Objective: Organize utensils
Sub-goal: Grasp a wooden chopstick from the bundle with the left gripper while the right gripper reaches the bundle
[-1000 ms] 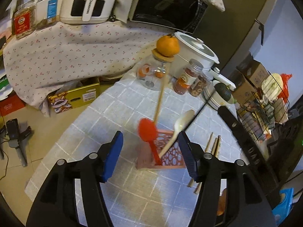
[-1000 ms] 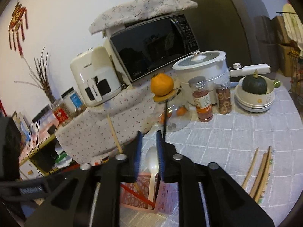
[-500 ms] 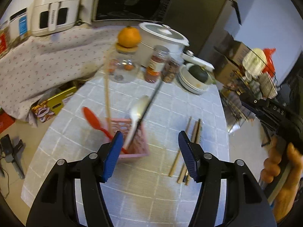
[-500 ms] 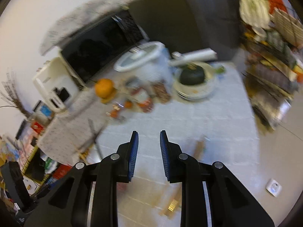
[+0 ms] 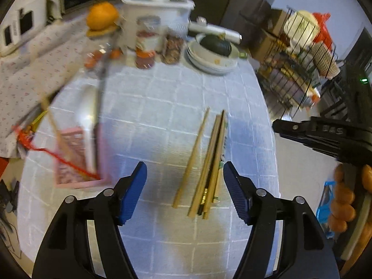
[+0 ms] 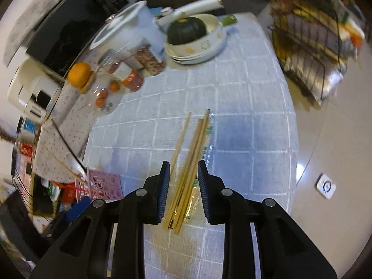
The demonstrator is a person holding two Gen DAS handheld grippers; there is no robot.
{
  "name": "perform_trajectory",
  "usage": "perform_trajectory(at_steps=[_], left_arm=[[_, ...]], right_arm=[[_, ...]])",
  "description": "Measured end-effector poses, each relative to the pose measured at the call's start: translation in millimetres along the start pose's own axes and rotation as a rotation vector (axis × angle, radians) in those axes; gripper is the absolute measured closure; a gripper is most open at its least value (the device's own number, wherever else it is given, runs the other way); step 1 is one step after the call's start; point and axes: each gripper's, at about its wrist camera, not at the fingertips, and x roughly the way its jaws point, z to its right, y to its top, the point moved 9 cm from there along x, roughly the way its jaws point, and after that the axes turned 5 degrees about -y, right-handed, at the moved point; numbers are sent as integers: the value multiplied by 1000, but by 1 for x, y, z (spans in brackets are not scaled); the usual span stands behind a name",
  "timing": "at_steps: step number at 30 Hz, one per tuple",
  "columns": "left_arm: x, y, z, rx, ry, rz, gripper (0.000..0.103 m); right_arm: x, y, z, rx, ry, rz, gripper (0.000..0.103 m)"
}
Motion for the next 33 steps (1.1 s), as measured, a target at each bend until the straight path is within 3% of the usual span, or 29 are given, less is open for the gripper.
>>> perform_trajectory(at_steps=[4, 9, 13, 19, 20, 22, 26, 33], left_arm=[[50, 6, 2, -25, -24, -78, 39], [101, 15, -2, -28, 16, -152, 45], [137, 27, -2, 1, 72, -201, 46], [169, 35, 0, 61, 131, -256, 61], [170, 35, 2, 115, 162, -241, 64], [170, 32, 6, 124, 146, -244, 98], [155, 22, -5, 56, 103, -253, 98], [73, 18, -12, 6, 22, -92, 98]], right_arm=[[0, 4, 13, 67, 5, -11, 77], [4, 0, 14, 85, 42, -47, 77], [8, 2, 21, 124, 37, -60, 66], [7, 9, 23, 145, 49, -53, 66], [9, 9, 23, 149, 50, -56, 66], [14, 9, 25, 146, 45, -65, 66], [28, 8, 34, 146, 7, -90, 66], [60, 4, 21, 28, -59, -131, 67]])
